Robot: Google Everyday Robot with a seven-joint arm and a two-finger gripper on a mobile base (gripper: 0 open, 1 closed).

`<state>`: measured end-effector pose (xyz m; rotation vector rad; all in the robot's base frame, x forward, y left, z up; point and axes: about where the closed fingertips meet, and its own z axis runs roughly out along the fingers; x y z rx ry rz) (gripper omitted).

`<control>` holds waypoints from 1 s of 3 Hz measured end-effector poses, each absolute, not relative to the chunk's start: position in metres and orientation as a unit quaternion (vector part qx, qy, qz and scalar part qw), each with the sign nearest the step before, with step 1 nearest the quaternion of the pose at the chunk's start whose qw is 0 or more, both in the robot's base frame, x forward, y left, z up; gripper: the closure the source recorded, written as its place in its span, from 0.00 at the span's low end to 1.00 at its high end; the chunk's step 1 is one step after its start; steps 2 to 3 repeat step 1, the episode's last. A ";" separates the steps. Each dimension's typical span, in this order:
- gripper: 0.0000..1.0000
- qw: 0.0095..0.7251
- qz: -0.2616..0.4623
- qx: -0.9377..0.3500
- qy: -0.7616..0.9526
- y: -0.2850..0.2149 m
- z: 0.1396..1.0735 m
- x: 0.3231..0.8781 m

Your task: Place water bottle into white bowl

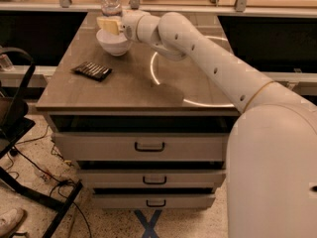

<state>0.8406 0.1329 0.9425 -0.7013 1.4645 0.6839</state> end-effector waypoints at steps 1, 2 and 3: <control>0.00 0.636 0.301 -0.308 0.641 0.135 0.942 0.840; 0.00 0.636 0.301 -0.308 0.641 0.135 0.942 0.840; 0.00 0.636 0.301 -0.308 0.641 0.135 0.942 0.840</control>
Offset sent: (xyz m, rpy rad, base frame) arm 0.0000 0.0000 0.0000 0.0000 0.0000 0.0000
